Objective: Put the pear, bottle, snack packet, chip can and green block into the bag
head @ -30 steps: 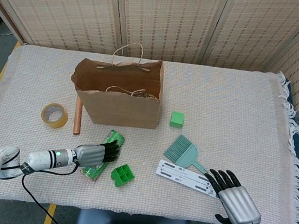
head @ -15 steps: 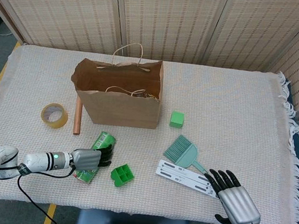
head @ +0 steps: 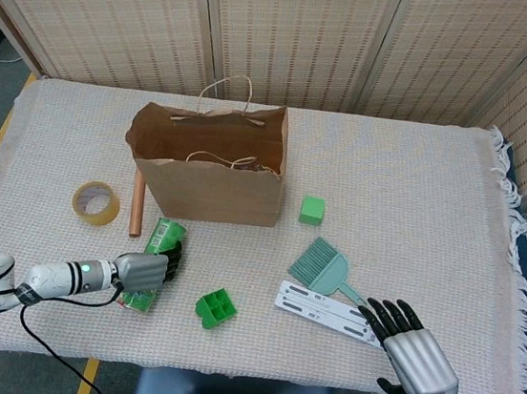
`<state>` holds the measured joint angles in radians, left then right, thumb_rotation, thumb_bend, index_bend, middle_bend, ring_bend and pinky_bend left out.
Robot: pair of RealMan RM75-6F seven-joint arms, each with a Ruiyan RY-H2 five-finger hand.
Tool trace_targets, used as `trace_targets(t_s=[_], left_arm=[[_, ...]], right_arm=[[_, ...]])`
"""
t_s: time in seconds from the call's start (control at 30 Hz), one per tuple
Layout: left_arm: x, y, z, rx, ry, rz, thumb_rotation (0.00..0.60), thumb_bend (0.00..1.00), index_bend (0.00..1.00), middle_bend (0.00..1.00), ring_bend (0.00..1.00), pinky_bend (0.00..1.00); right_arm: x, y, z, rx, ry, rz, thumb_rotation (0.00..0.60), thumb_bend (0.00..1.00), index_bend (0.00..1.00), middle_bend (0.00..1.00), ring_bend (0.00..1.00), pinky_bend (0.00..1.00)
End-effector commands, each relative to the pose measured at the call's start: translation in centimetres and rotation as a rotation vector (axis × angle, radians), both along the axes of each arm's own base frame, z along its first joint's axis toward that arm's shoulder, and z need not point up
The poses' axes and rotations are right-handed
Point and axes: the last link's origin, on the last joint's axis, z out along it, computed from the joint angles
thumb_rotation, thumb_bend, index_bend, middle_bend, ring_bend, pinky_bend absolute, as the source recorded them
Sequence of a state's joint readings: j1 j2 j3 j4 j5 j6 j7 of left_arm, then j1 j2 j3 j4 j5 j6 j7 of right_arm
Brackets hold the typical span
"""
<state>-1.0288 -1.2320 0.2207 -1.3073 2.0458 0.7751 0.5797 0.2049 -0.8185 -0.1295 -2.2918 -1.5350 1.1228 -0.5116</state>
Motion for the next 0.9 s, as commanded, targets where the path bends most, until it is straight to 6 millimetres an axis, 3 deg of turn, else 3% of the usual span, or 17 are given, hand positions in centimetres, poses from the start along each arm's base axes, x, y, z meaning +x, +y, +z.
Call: trace_targets(t_s=[0.03,0.3,0.5,0.7,0.83,0.9], left_arm=[[-0.2,0.0,1.9,0.046,-0.035,0.036,0.600,0.66,0.55,0.62,0.57,0.71],[-1.7,-0.3,7.3,0.159,-0.077,0.078,0.600,0.66,0.56,0.64,0.59,0.71],[-2.5,0.9,11.8,0.350,-0.194,0.145,0.600,0.67,0.58,0.65,0.60,0.72],[-0.6,2.1,13.9,0.542,-0.665,0.271,0.600,0.67,0.59,0.66,0.60,0.72],[0.0,2.4,13.9,0.568,-0.783,0.297,0.600,0.67,0.59,0.66,0.60,0.72],[1.2,2.8,14.1,0.589,-0.945,0.319,0.600,0.67,0.59,0.66,0.60,0.72]], right_arm=[[0.1,0.1,0.1,0.000,-0.002,0.002,0.600,0.06,0.00,0.00,0.00,0.00],[0.2,0.4,0.1,0.004,-0.005,0.014,0.600,0.06,0.00,0.00,0.00,0.00],[0.3,0.5,0.2,0.002,-0.008,0.020,0.600,0.06,0.00,0.00,0.00,0.00],[0.4,0.7,0.1,0.006,-0.006,0.026,0.600,0.06,0.00,0.00,0.00,0.00],[0.4,0.7,0.1,0.006,-0.005,0.027,0.600,0.06,0.00,0.00,0.00,0.00],[0.3,0.7,0.1,0.006,-0.003,0.027,0.600,0.06,0.00,0.00,0.00,0.00]])
